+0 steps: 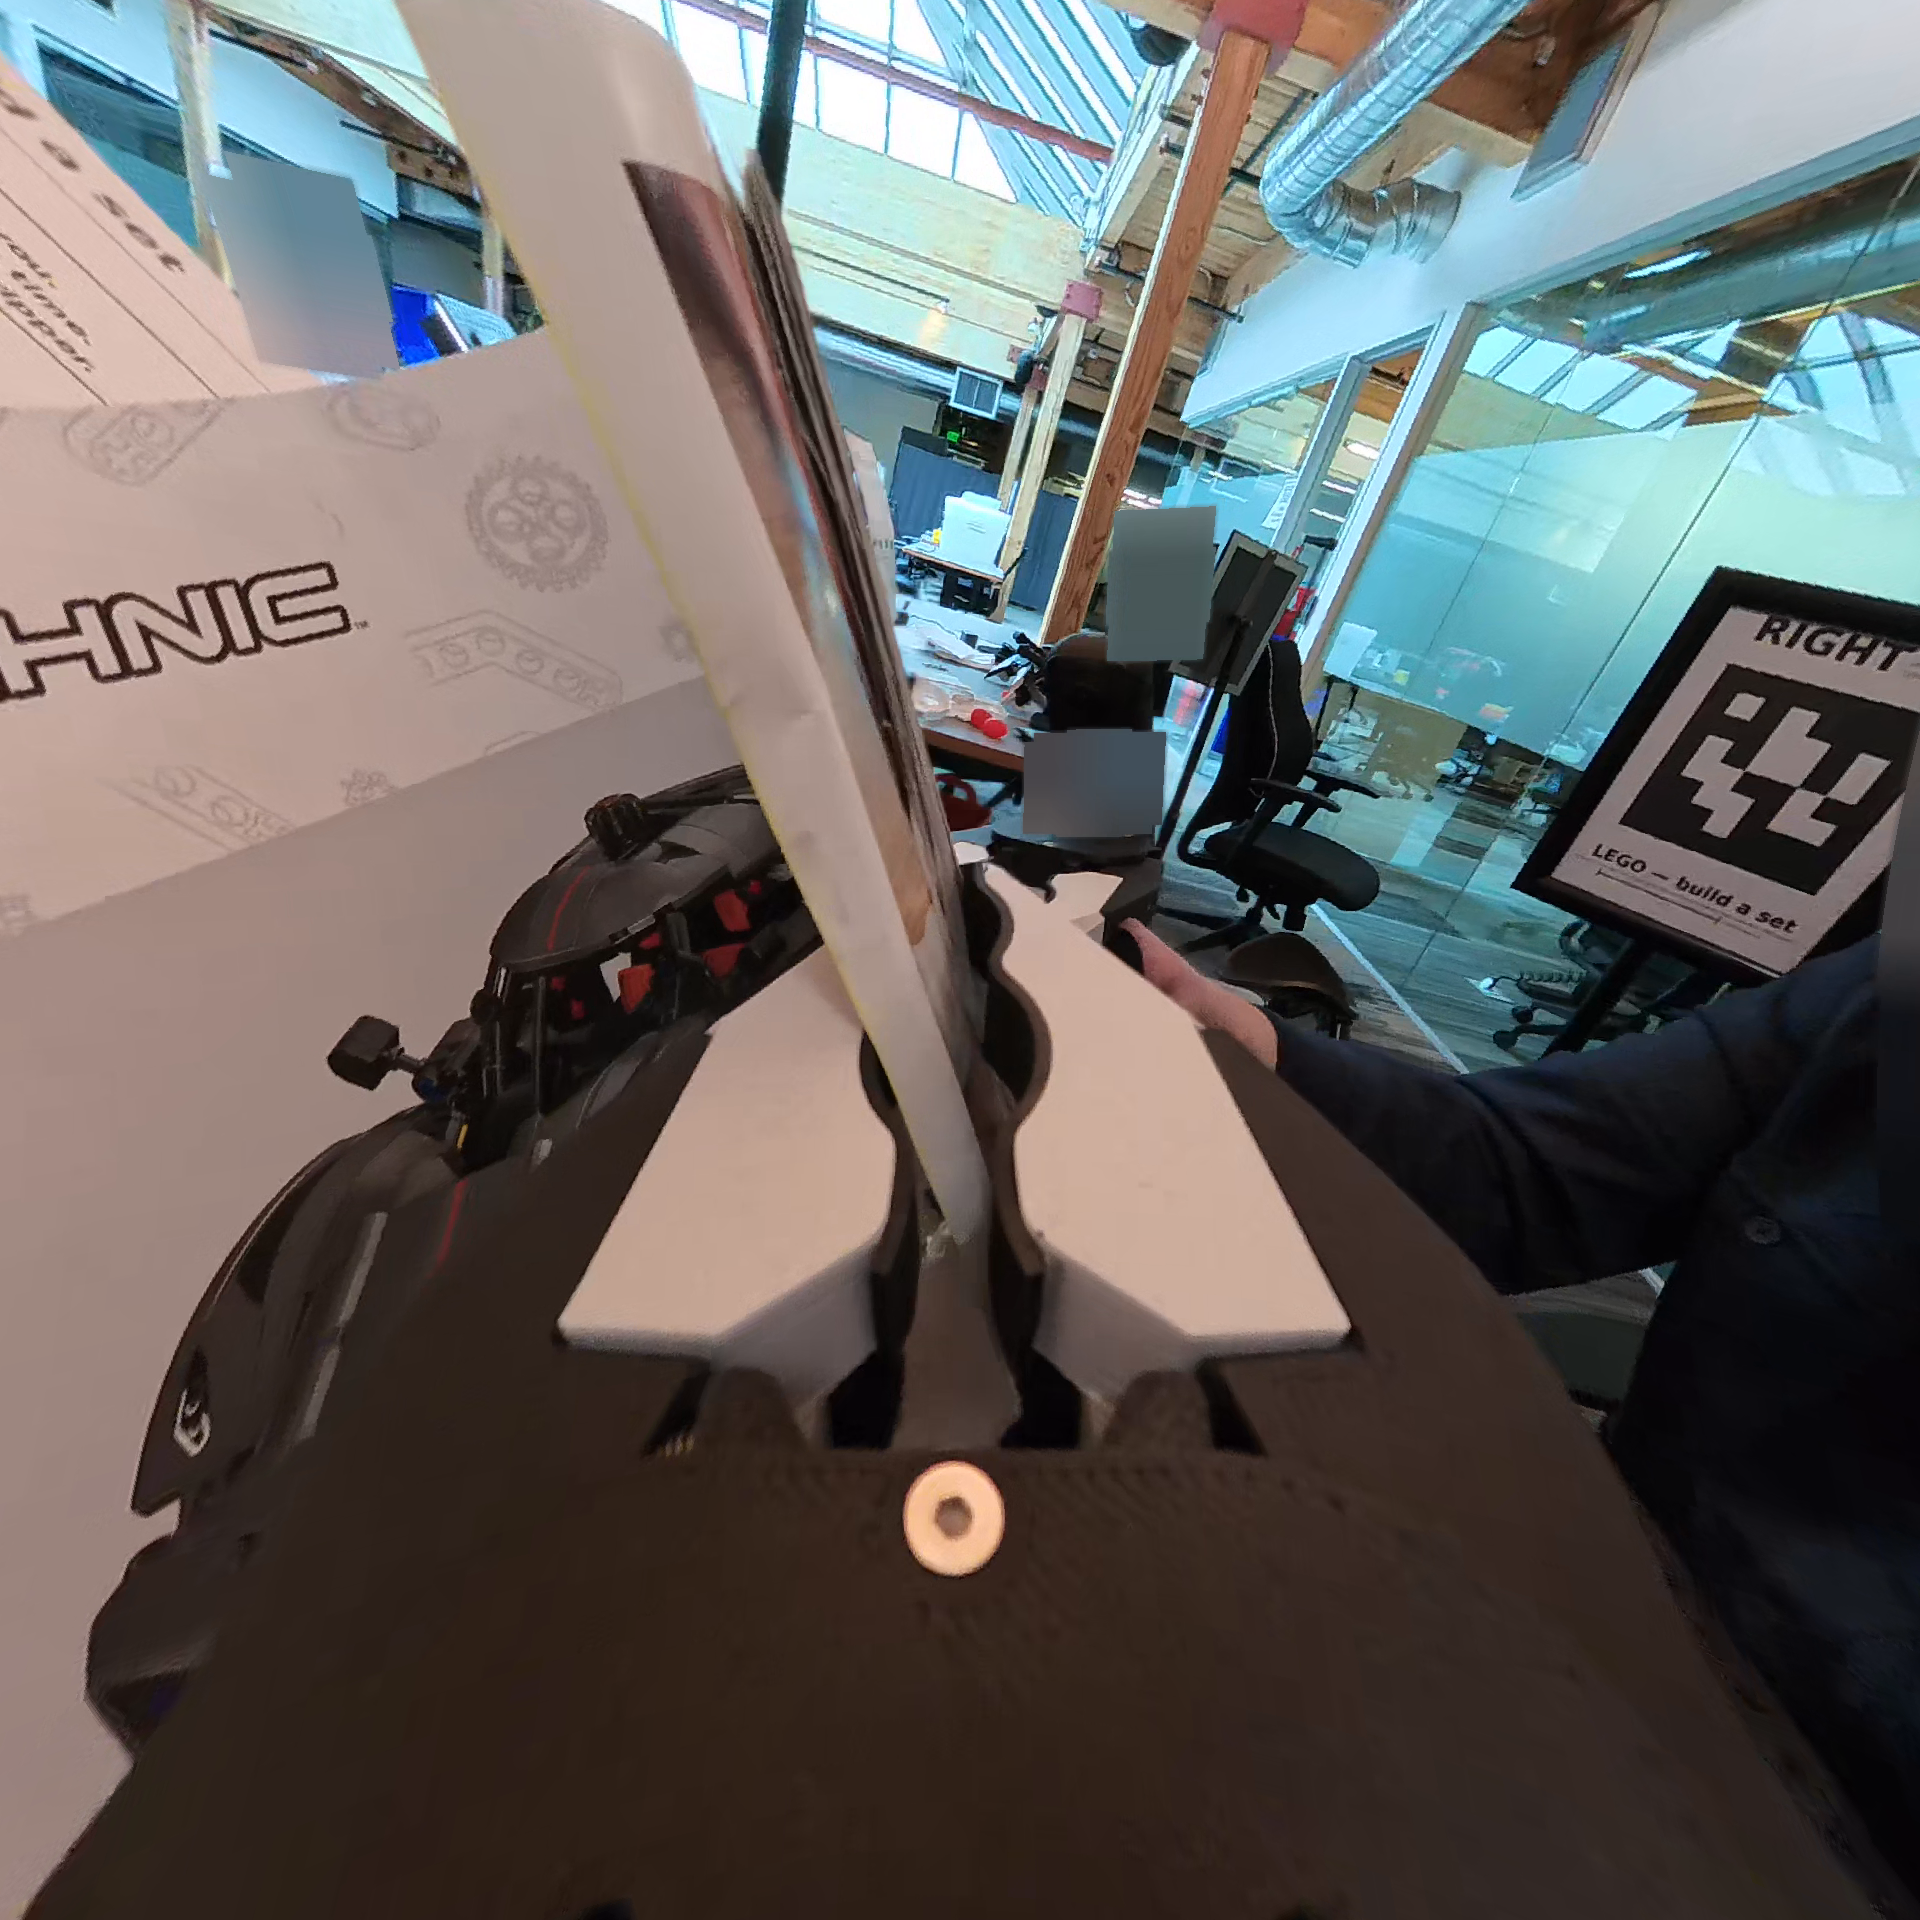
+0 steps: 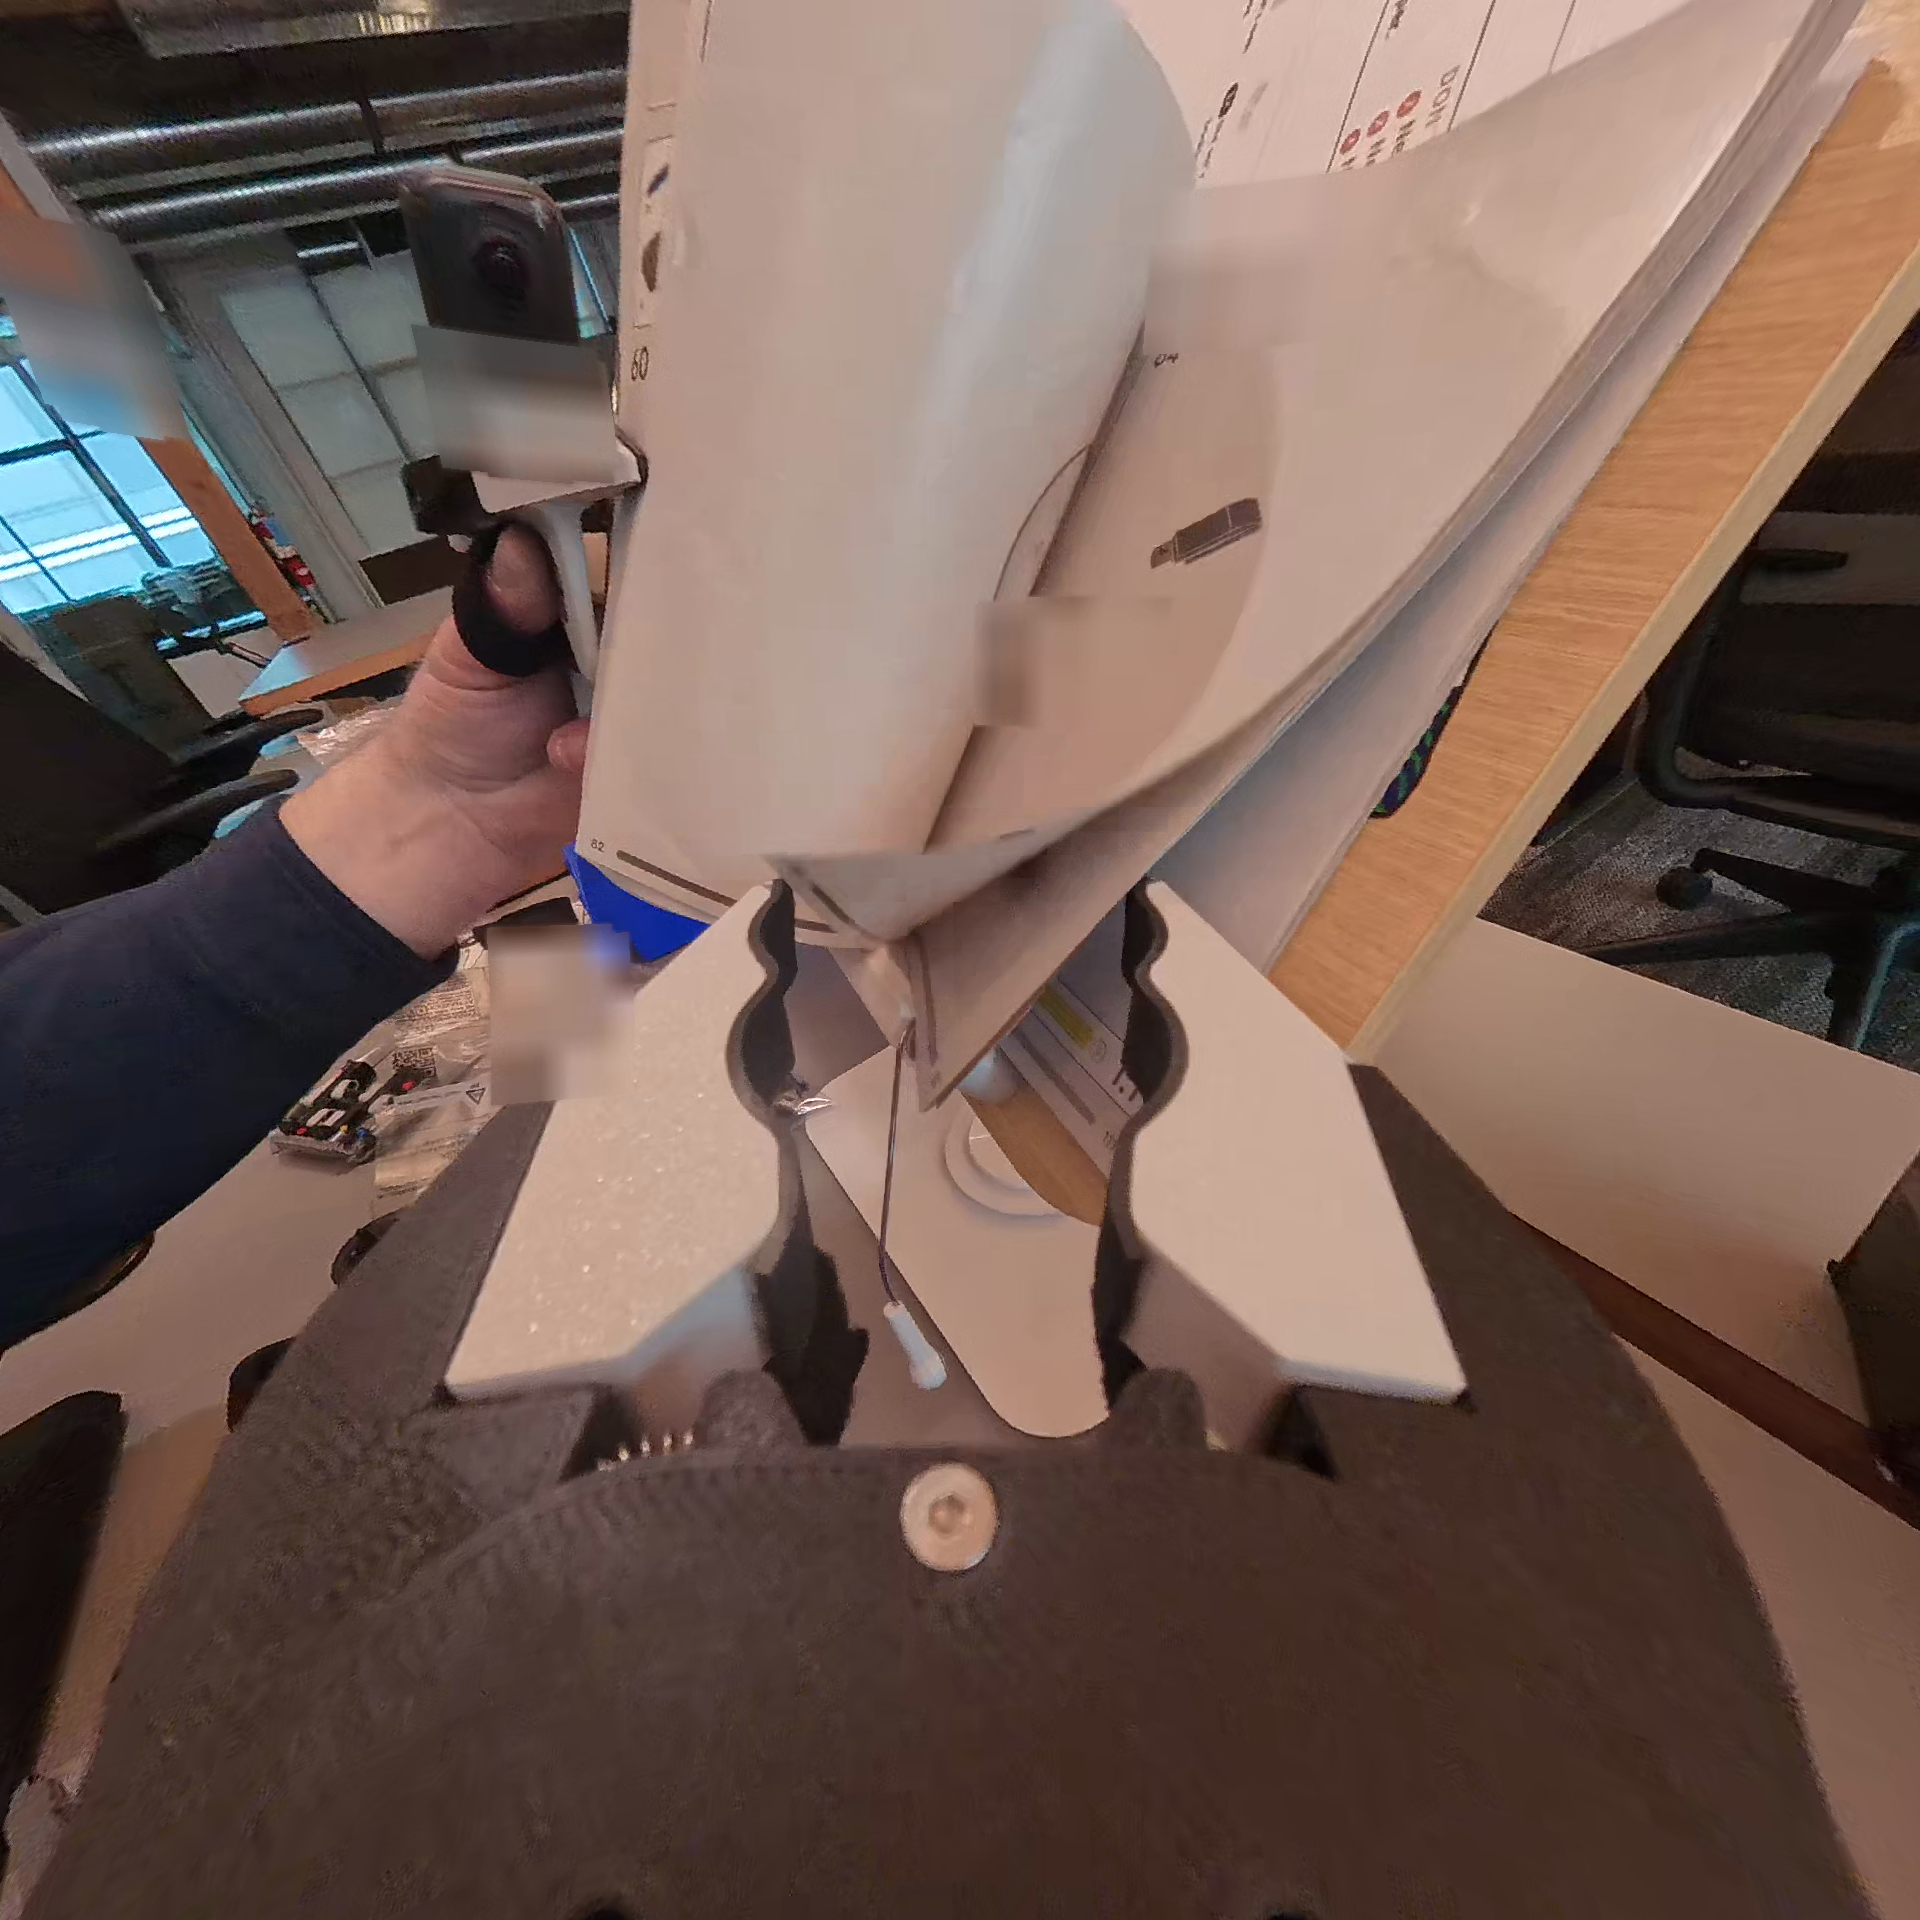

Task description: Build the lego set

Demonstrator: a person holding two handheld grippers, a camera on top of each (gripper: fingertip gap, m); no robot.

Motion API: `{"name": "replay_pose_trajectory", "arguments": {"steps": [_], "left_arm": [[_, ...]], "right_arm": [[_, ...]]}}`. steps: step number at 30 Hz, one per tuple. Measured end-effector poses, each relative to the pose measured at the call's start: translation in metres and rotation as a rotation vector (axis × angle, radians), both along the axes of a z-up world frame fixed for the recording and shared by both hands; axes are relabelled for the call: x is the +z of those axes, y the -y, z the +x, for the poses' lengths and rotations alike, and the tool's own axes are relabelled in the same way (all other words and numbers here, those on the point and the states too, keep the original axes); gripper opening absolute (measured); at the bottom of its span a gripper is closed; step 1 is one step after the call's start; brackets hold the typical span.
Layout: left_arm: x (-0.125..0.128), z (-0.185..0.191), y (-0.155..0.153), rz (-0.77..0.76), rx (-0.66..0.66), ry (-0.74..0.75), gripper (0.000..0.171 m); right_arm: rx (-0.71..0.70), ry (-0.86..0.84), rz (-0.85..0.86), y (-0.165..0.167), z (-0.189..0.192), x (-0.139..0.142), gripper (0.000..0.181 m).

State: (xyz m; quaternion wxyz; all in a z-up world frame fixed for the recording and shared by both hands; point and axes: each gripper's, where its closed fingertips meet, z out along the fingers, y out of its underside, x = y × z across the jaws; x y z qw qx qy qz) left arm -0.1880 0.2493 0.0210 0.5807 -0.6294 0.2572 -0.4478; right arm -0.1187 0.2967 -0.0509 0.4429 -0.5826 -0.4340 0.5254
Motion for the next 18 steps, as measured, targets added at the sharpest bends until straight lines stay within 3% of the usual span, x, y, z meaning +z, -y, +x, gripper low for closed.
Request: {"name": "replay_pose_trajectory", "arguments": {"steps": [5,8,18], "left_arm": [[0.000,-0.013,0.009,-0.020,0.029,-0.051,0.000],[0.012,-0.025,0.018,-0.017,0.023,0.005,0.000],[0.006,-0.016,0.018,0.007,0.013,-0.027,0.000]], "right_arm": [[-0.066,-0.004,0.038,-0.010,0.009,0.005,0.065],[-0.083,-0.012,0.053,-0.010,0.010,0.009,0.065],[-0.216,-0.028,0.188,-0.014,0.020,0.025,0.068]]}}
